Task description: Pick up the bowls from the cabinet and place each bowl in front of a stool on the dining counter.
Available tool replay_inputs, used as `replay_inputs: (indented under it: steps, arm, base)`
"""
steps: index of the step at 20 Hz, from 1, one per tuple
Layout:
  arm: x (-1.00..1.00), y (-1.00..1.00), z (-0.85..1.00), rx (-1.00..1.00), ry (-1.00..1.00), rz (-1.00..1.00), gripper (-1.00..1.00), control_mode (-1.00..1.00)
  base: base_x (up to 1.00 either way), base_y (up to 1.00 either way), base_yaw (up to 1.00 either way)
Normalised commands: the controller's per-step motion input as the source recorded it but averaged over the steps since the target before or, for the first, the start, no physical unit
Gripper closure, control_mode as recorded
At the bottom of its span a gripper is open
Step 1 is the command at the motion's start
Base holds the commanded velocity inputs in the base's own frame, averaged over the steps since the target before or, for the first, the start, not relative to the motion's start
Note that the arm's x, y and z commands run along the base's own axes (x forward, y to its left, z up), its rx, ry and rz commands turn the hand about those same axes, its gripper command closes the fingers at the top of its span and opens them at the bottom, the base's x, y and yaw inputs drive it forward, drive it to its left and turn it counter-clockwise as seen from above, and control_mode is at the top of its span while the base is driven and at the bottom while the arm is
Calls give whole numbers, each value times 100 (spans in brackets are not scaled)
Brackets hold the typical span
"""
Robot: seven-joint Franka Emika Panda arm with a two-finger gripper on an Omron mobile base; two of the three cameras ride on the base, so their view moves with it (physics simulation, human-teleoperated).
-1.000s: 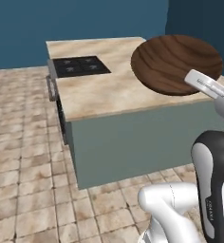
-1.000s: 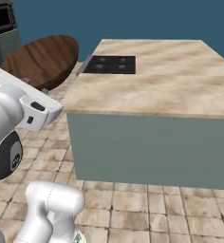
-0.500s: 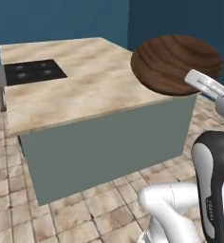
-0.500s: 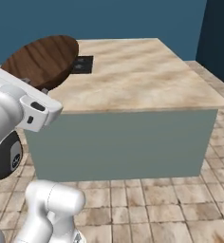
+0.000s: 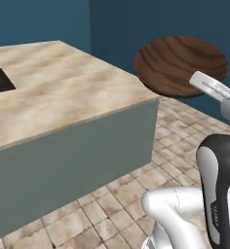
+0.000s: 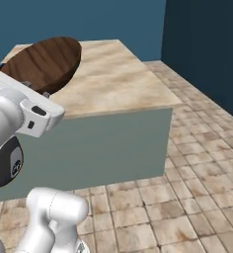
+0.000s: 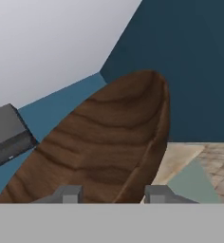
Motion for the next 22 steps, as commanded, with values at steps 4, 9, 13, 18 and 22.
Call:
replay_inputs:
  steps: [4, 9, 13, 18, 22]
  arm:
    - [0, 0, 0, 0, 0, 0, 100, 100]
    - [0, 0, 0, 0, 0, 0, 100, 100]
    - [0, 0, 0, 0, 0, 0, 100, 100]
    - [0, 0, 0, 0, 0, 0, 100, 100]
    - [0, 0, 0, 0, 0, 0, 100, 100]
  base:
    - [57, -60, -33]
    - [65, -53, -36]
    - [65, -52, -36]
    - [65, -48, -36]
    - [65, -42, -35]
